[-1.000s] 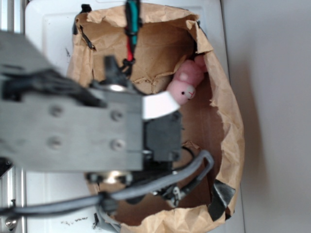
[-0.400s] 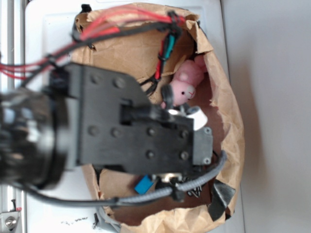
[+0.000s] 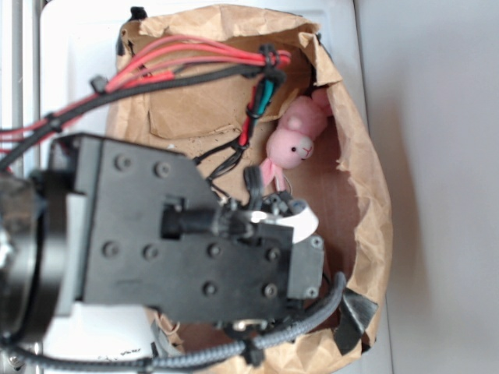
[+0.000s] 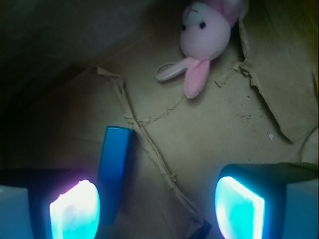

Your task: Grab the blue block.

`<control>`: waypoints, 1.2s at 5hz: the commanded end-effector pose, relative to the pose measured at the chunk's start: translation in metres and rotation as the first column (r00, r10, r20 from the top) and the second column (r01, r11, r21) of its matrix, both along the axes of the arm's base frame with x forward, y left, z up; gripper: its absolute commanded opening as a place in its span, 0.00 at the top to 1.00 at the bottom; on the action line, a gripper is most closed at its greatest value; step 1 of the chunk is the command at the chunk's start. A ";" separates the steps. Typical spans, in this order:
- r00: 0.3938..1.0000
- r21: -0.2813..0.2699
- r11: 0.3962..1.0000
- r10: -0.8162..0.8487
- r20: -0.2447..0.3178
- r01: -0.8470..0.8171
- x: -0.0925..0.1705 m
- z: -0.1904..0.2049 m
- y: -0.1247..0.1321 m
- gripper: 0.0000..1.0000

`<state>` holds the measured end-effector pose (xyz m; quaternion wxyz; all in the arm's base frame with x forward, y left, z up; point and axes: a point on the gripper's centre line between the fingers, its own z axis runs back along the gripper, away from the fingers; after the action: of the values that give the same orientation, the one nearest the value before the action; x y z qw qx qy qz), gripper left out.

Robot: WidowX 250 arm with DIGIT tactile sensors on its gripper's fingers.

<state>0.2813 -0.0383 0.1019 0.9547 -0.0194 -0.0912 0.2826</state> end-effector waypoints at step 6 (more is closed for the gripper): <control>0.990 -0.081 0.987 -0.132 0.056 0.136 0.040 -0.033 0.005 0.00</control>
<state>0.3089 -0.0407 0.0539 0.9682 -0.0607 -0.0773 0.2300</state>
